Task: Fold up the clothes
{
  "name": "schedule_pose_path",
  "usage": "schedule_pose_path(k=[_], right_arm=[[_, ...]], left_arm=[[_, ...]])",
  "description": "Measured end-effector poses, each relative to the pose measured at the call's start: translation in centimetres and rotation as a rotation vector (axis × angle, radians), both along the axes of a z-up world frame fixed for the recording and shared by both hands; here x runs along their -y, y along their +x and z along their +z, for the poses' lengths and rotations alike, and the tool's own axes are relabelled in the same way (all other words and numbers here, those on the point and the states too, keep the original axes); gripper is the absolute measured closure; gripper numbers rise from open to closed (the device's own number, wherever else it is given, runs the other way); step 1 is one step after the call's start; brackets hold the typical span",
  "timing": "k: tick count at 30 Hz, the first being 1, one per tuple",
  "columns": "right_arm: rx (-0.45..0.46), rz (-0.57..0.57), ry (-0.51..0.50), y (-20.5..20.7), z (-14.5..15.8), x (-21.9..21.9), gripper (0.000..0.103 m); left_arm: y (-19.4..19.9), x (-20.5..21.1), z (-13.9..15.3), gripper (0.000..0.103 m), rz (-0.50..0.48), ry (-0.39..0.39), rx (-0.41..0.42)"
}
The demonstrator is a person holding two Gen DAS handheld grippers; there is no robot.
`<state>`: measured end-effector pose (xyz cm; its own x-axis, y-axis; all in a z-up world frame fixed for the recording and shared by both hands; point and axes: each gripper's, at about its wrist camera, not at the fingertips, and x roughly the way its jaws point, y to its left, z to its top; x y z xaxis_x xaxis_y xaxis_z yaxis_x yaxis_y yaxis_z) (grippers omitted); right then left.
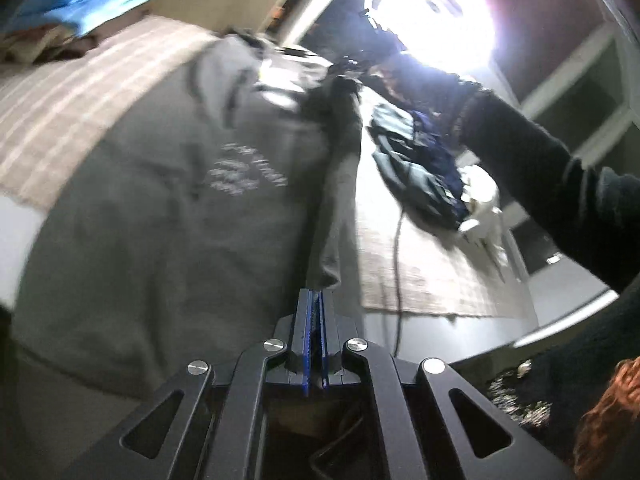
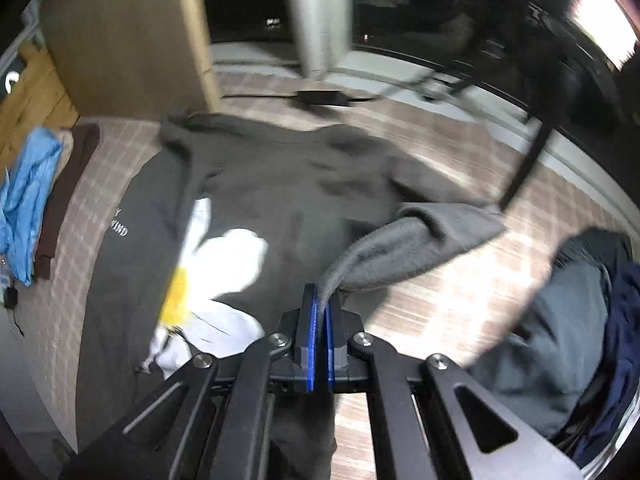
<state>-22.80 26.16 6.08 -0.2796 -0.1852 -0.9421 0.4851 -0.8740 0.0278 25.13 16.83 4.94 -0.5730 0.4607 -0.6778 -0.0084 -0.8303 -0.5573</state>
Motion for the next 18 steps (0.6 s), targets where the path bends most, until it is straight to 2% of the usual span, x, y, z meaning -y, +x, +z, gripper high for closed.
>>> schedule_pose_path(k=[3, 9, 13, 16, 18], right_arm=[[-0.008, 0.037, 0.029, 0.5, -0.6, 3.2, 0.099], [-0.005, 0.080, 0.070, 1.0, -2.9, 7.8, 0.099], [-0.018, 0.046, 0.069, 0.5, -3.2, 8.0, 0.100], [-0.020, 0.027, 0.076, 0.0, -3.7, 7.8, 0.100], [-0.022, 0.036, 0.073, 0.0, -4.1, 7.8, 0.099]], left_arm=[[0.8, 1.1, -0.8, 0.100, 0.045, -0.007, 0.019], [1.4, 2.2, -2.4, 0.100, 0.075, -0.007, 0.063], [1.9, 2.2, -1.8, 0.100, 0.084, 0.000, 0.056], [2.7, 1.7, -0.2, 0.100, 0.077, -0.003, 0.014], [2.8, 1.2, -0.3, 0.100, 0.067, -0.002, 0.008]])
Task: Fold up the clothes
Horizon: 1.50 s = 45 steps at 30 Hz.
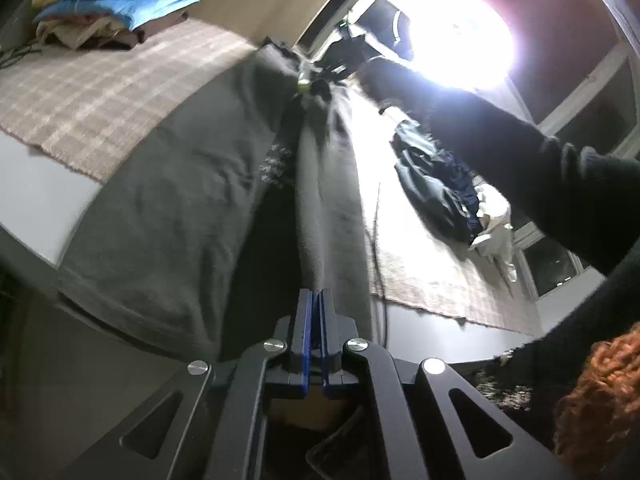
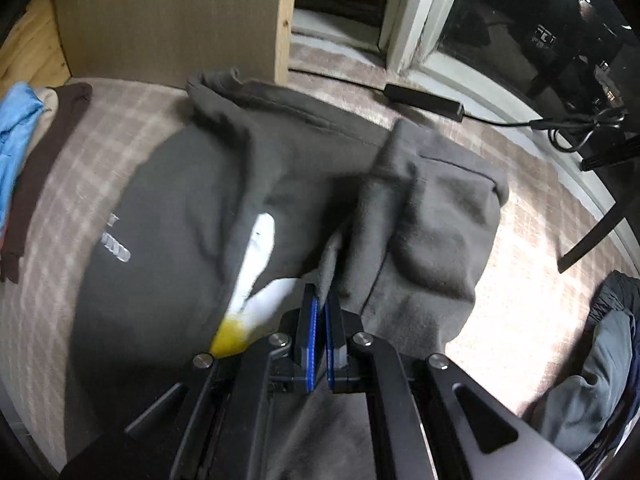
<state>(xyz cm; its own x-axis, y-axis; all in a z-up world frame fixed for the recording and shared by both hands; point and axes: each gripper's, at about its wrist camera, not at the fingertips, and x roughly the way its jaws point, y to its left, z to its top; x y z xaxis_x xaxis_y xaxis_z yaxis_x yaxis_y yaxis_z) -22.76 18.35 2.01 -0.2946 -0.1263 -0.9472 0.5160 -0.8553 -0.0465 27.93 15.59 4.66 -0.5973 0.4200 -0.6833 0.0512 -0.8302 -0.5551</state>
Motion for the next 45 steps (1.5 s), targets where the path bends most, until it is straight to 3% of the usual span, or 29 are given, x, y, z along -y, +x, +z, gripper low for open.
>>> schedule_pose_path(k=[6, 10, 11, 14, 16, 22, 23, 27, 30, 33, 38, 42, 44, 45], right_arm=[[0.018, 0.023, -0.065, 0.4, 0.6, 0.5, 0.096], [0.010, 0.095, -0.053, 1.8, 2.2, 1.2, 0.060], [-0.012, 0.098, -0.076, 2.6, 3.3, 0.6, 0.057], [-0.062, 0.107, -0.140, 5.3, 6.3, -1.5, 0.057], [-0.070, 0.122, -0.123, 7.6, 6.7, -2.8, 0.057], [0.081, 0.243, -0.057, 13.3, 0.2, -1.5, 0.057], [0.071, 0.258, -0.051, 13.9, -0.4, -0.9, 0.052], [0.082, 0.283, -0.216, 16.8, 2.9, -1.9, 0.053], [0.069, 0.255, -0.308, 21.0, 5.9, -5.3, 0.053], [0.077, 0.237, -0.362, 27.6, 6.9, -8.6, 0.053], [0.110, 0.129, -0.353, 38.7, 3.3, -10.4, 0.053], [0.135, 0.026, -0.296, 43.4, 0.2, -9.7, 0.052], [0.130, 0.007, -0.253, 45.3, 0.4, -9.8, 0.053], [0.126, -0.003, -0.231, 46.3, 0.7, -9.8, 0.053]], left_arm=[[-0.1, 1.5, -2.9, 0.100, 0.047, -0.008, 0.088], [-0.3, 2.3, -2.9, 0.101, 0.040, -0.040, 0.101], [-0.3, 2.4, -2.8, 0.101, 0.036, -0.043, 0.105], [-0.2, 2.4, -2.5, 0.100, 0.009, -0.040, 0.103], [0.0, 2.3, -2.2, 0.100, -0.003, -0.045, 0.096], [0.4, 2.7, -2.2, 0.100, -0.020, -0.060, 0.139], [0.5, 2.9, -2.1, 0.100, -0.025, -0.076, 0.160], [1.1, 4.2, -0.6, 0.094, -0.039, -0.108, 0.174], [0.6, 5.1, 0.8, 0.083, -0.069, -0.110, 0.138], [-1.6, 4.9, 1.6, 0.083, -0.179, -0.107, 0.081], [-5.7, 3.4, 0.3, 0.071, -0.391, -0.099, 0.027], [-7.9, 3.5, -1.7, 0.071, -0.464, -0.142, 0.092], [-7.4, 4.9, -1.6, 0.069, -0.474, -0.195, 0.091], [-7.1, 5.7, -1.5, 0.063, -0.476, -0.218, 0.087]])
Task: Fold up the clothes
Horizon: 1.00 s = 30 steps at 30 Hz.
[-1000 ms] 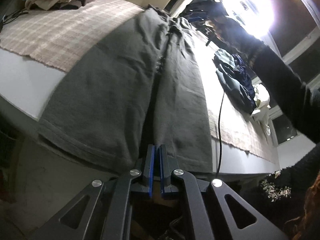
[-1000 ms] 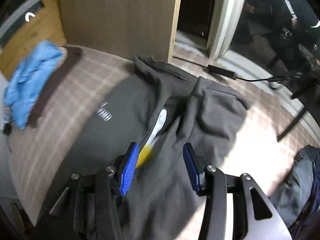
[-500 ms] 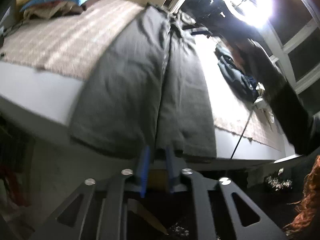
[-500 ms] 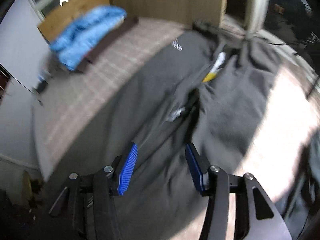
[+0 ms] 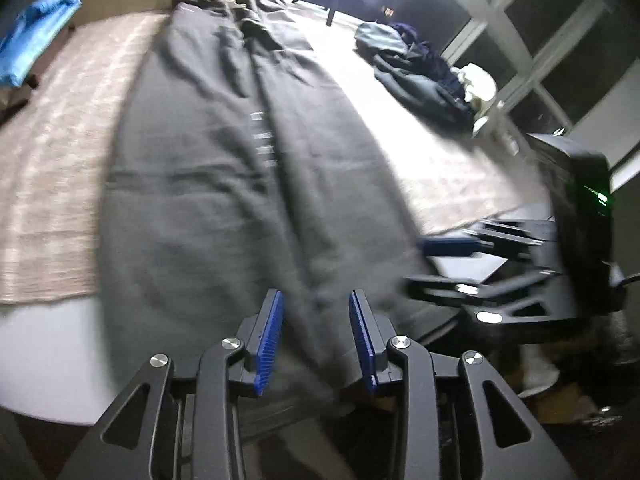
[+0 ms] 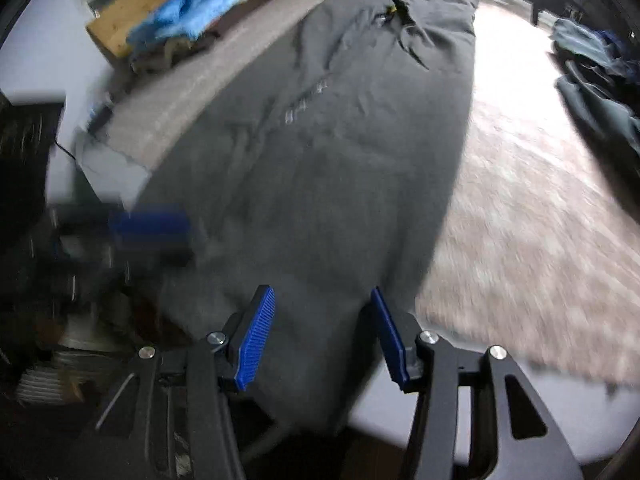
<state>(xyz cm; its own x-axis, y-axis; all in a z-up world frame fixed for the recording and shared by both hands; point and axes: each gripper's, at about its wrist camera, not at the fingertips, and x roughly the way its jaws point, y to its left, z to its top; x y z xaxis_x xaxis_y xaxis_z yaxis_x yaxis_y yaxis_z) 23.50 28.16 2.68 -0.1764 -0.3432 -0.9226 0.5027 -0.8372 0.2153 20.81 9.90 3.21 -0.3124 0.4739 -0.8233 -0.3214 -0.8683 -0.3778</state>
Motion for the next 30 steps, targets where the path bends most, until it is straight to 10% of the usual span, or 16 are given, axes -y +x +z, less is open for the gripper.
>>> schedule_pose_path(k=[11, 30], right_arm=[[-0.005, -0.363, -0.032, 4.5, 1.0, -6.3, 0.052], [-0.025, -0.305, -0.053, 4.5, 0.1, -4.3, 0.052]], left_arm=[[2.1, 9.9, -1.6, 0.053, 0.159, -0.062, 0.046], [3.3, -2.2, -0.1, 0.055, -0.182, 0.011, -0.027]])
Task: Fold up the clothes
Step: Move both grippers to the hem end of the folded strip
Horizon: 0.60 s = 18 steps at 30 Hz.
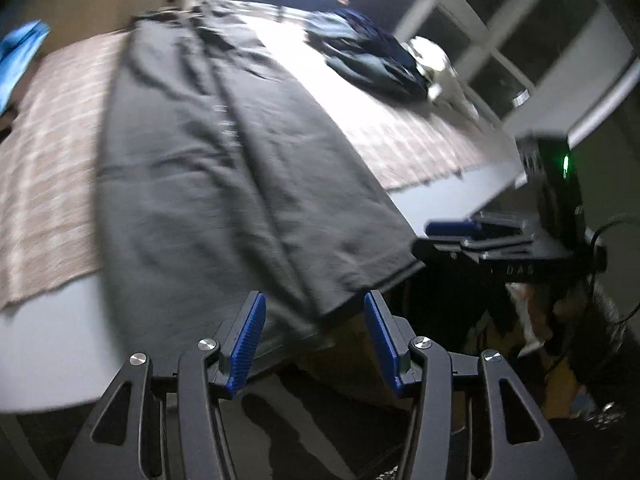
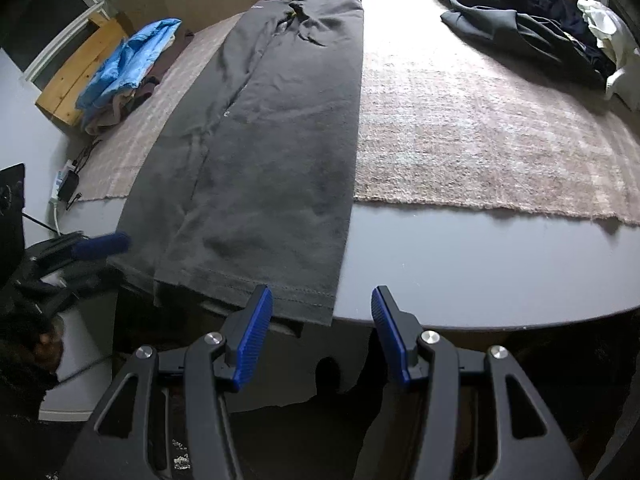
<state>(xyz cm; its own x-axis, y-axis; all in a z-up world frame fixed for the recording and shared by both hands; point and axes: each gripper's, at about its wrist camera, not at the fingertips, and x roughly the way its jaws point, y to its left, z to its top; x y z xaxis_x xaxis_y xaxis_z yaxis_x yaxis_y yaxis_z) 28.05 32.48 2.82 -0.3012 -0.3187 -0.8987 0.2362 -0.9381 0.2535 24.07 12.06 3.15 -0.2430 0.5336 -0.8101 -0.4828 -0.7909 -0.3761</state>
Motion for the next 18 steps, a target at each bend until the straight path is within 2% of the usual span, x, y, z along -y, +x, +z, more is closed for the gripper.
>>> schedule_pose_path(k=[2, 4, 6, 7, 8, 10, 12, 13, 15, 16, 18], right_arm=[[-0.003, 0.017, -0.001, 0.0, -0.1, 0.3, 0.052], [-0.007, 0.034, -0.001, -0.1, -0.2, 0.5, 0.052], [-0.018, 0.063, 0.016, -0.1, -0.4, 1.3, 0.052], [-0.027, 0.079, 0.035, 0.0, -0.5, 1.5, 0.055], [-0.035, 0.103, 0.064, 0.3, -0.6, 1.9, 0.071], [-0.017, 0.131, 0.069, 0.6, -0.4, 1.7, 0.087], [-0.007, 0.129, 0.051, 0.6, -0.1, 1.1, 0.087], [-0.015, 0.101, 0.033, 0.3, 0.2, 0.6, 0.086], [-0.032, 0.046, -0.002, -0.1, 0.8, -0.4, 0.066], [-0.041, 0.018, -0.020, -0.4, 1.1, -0.9, 0.051], [-0.025, -0.025, -0.044, -1.3, 0.9, -1.4, 0.049]], left_arm=[[0.2, -1.4, -0.3, 0.055, -0.036, -0.023, -0.003], [0.2, -2.6, -0.6, 0.063, -0.064, -0.050, -0.012], [0.3, -3.2, -0.7, 0.063, -0.080, -0.077, -0.019], [0.4, -3.2, -0.7, 0.063, -0.081, -0.085, -0.020], [0.5, -2.7, -0.4, 0.063, -0.069, -0.081, -0.019], [0.9, -0.6, 0.2, 0.060, -0.017, -0.080, -0.015], [1.1, 2.1, 0.6, 0.060, 0.053, -0.093, -0.013], [1.0, 3.5, 0.7, 0.059, 0.096, -0.103, -0.009], [0.6, 6.7, 0.2, 0.058, 0.202, -0.130, 0.012], [0.4, 8.1, -0.1, 0.058, 0.253, -0.137, 0.029], [0.0, 10.1, -0.9, 0.058, 0.327, -0.130, 0.075]])
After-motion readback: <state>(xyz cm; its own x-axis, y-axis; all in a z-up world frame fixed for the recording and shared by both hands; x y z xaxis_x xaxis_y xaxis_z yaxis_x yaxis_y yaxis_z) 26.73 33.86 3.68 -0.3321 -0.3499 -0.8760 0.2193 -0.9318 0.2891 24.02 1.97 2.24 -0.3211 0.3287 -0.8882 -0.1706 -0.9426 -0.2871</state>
